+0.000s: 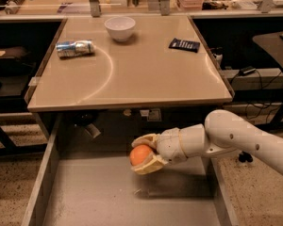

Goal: Pick orange from top drawer and place on counter

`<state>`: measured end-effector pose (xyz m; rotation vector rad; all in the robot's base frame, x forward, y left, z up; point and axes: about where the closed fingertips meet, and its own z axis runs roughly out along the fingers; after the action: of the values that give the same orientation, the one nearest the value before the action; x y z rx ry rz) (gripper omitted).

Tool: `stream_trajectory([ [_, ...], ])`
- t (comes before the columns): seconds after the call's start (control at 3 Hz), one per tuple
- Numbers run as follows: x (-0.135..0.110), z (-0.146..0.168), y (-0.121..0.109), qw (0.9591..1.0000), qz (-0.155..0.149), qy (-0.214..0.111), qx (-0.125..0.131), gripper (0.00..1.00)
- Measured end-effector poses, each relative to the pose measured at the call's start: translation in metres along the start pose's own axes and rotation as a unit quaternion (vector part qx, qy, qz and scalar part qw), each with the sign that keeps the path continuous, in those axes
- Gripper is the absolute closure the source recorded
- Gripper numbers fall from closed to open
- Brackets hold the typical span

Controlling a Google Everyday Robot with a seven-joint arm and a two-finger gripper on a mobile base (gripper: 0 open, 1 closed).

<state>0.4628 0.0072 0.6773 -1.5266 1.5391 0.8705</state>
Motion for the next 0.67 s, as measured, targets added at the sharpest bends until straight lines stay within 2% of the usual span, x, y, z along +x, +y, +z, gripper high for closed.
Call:
stream_trajectory([
  [0.33, -0.039, -0.041, -0.002, 0.9988, -0.027, 0.031, 0.025, 1.0],
  [0.67, -0.08, -0.084, -0.013, 0.9963, -0.048, 0.055, 0.044, 1.0],
])
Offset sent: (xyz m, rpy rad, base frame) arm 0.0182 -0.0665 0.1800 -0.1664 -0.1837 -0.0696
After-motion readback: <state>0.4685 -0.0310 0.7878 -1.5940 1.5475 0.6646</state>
